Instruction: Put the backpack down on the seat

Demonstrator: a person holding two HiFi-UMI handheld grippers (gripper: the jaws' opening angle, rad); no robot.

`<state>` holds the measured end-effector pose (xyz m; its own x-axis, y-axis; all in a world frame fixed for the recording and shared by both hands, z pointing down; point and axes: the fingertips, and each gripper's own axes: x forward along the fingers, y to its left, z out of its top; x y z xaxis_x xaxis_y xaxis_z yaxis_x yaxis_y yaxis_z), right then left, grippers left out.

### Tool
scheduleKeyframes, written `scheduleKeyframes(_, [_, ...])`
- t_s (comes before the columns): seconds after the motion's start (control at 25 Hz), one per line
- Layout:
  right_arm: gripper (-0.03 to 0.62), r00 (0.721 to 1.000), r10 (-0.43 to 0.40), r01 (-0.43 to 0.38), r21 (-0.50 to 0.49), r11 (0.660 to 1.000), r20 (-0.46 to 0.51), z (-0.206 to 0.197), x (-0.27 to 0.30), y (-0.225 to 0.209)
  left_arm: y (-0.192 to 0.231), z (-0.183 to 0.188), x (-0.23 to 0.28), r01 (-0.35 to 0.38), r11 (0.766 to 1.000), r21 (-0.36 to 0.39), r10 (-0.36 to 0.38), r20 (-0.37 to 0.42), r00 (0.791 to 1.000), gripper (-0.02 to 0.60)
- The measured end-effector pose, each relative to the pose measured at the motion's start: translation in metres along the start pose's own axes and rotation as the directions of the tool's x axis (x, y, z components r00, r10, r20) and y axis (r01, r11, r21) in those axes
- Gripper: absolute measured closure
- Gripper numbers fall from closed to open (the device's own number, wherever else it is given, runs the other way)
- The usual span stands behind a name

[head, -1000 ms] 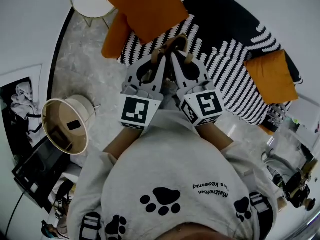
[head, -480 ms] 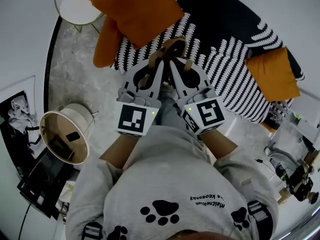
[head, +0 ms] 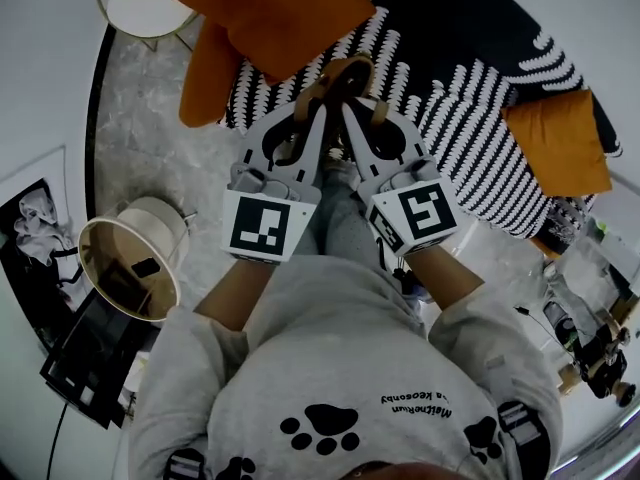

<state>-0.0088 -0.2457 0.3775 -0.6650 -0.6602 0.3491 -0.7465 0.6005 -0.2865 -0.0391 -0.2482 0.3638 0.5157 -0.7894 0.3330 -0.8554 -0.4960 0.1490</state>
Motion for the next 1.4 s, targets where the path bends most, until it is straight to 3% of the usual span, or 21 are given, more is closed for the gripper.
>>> scheduleKeyframes(0.92, [0.562, 0.998, -0.066, 0.067, 0.044, 0.997, -0.023, -0.078, 0.035, -0.053, 0.011, -0.084, 0.055, 0.041, 0.999, -0.013, -0.041, -0.016, 0.999, 0.562])
scheduleKeyframes(1.4, [0.562, 0.994, -0.085, 0.088, 0.052, 0.995, -0.065, -0.110, 0.053, -0.082, 0.018, -0.117, 0.087, 0.042, 0.999, -0.031, -0.044, -0.060, 0.997, 0.561])
